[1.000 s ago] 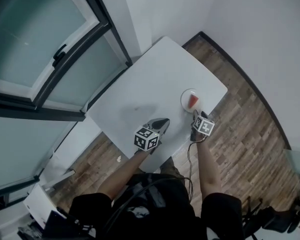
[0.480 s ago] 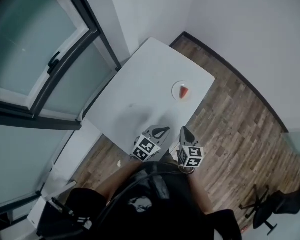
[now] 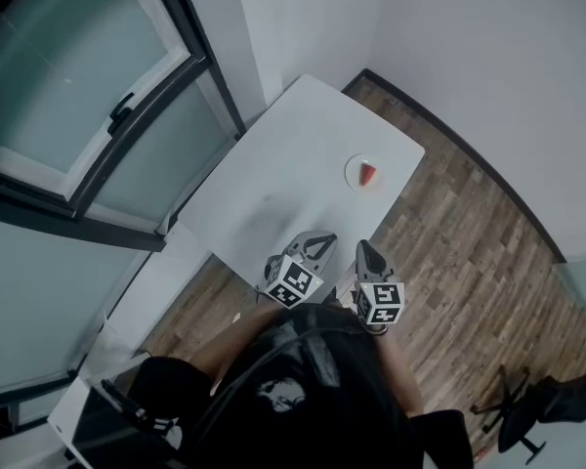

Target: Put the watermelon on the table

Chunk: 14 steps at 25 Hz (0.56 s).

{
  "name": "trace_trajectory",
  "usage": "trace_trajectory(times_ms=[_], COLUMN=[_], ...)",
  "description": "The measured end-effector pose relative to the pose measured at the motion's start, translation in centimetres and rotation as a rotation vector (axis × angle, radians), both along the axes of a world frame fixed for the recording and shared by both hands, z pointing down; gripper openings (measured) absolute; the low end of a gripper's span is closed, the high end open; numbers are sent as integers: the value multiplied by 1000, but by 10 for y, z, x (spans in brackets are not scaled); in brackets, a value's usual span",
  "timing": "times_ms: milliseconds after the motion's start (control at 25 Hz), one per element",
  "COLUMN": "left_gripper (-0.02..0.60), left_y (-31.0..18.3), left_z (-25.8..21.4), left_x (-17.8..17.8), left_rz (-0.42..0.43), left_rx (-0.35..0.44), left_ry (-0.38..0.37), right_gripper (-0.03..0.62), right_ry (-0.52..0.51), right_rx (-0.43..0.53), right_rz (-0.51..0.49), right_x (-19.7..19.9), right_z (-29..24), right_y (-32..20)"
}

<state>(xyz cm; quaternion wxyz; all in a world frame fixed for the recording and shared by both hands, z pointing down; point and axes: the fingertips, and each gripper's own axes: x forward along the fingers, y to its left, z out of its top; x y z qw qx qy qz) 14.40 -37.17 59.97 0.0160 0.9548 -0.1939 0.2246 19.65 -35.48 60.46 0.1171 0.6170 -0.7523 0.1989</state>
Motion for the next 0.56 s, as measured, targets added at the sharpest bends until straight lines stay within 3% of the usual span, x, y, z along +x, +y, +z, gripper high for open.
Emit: trace_trajectory(times_ms=[160, 360, 560], left_gripper=[6, 6, 6], left_y=[6, 2, 6], left_z=[3, -4, -1], left_x=[-12, -29, -36], left_rz=[-13, -82, -90], left_rx=[3, 3, -14], left_ry=[-24, 12, 9], right_gripper=[11, 11, 11], right_ry=[-23, -36, -48], right_rx=[-16, -19, -25], right_rz=[-21, -55, -42], right_x=[-10, -26, -29], right_z=[5, 3, 4], right_y=[6, 10, 16])
